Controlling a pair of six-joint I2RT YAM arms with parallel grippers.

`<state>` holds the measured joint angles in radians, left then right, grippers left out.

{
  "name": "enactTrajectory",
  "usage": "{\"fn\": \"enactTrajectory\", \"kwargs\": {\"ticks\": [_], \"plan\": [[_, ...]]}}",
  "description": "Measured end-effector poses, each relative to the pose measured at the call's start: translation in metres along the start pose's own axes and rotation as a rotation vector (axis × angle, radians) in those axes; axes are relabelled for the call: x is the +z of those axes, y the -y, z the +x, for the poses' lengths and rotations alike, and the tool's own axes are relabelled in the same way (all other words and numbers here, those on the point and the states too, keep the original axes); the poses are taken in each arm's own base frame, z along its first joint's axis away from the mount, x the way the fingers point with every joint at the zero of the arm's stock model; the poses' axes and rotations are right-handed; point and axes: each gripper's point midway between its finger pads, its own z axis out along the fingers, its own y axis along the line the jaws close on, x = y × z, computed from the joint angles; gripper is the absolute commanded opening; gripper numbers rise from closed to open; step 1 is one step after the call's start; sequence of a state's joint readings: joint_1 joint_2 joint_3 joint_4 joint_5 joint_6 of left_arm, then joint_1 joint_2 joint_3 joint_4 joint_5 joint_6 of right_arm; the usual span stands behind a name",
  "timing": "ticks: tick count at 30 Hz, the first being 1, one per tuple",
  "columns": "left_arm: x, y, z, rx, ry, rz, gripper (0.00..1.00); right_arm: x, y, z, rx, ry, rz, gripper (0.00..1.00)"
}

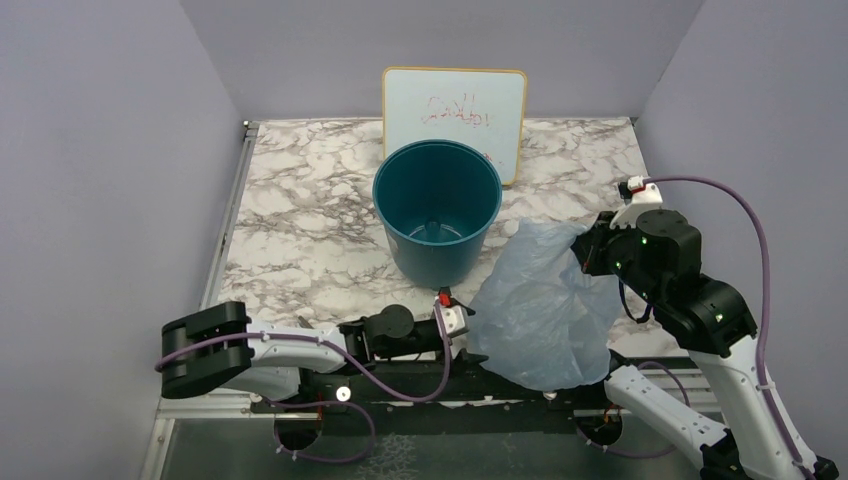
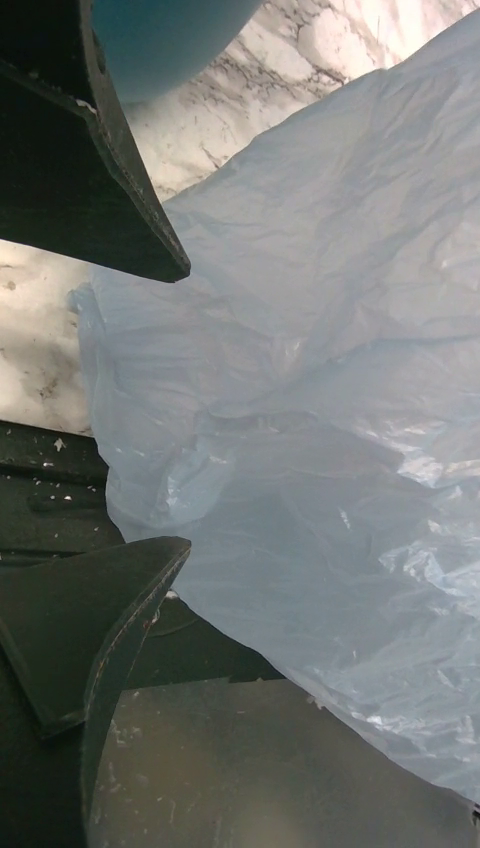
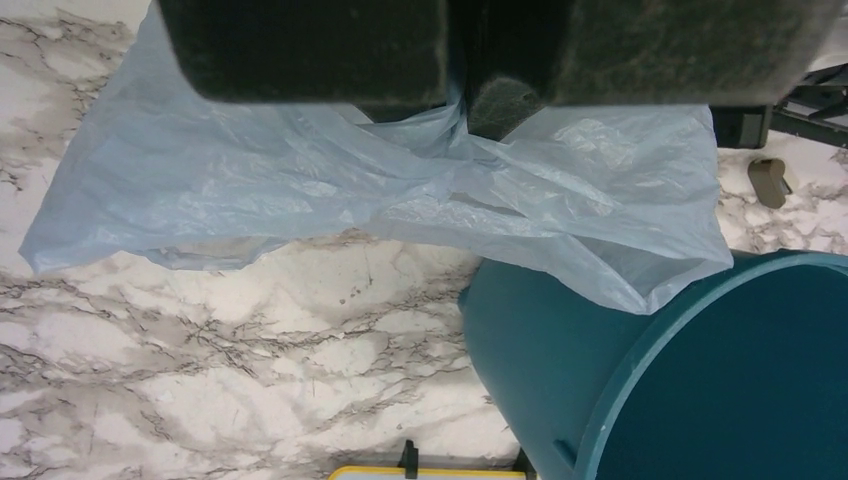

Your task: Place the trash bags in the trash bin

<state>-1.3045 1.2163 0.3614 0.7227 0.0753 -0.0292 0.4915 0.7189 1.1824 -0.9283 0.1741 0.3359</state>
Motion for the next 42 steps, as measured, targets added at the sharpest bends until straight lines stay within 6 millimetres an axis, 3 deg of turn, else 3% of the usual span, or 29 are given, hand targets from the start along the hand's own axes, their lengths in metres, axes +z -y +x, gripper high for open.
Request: {"fn": "enactTrajectory", "kwargs": {"ticks": [15, 18, 25, 30, 32, 39, 42], "plan": [[0.018, 0.007, 0.027, -0.040, 0.045, 0.045, 0.95, 0.000, -0.004, 0.001, 0.005, -0.007, -0.019, 0.01], [0.027, 0.008, 0.030, -0.058, 0.058, 0.051, 0.85, 0.000, -0.005, 0.003, 0.006, -0.013, -0.029, 0.01], [0.040, 0.008, 0.027, -0.078, 0.132, 0.058, 0.42, 0.000, -0.007, 0.004, 0.007, -0.017, -0.037, 0.01], [0.050, 0.010, 0.015, -0.085, 0.179, 0.073, 0.17, 0.001, -0.006, 0.006, 0.007, -0.023, -0.035, 0.01], [0.052, 0.011, 0.012, -0.084, 0.190, 0.077, 0.01, 0.002, -0.006, 0.007, 0.006, -0.025, -0.034, 0.01], [0.053, 0.017, 0.009, -0.072, 0.186, 0.113, 0.00, 0.002, -0.003, 0.006, 0.006, -0.019, -0.019, 0.01], [0.057, 0.021, -0.003, -0.068, 0.174, 0.138, 0.00, -0.003, 0.004, -0.003, 0.019, 0.023, 0.019, 0.00]]}}
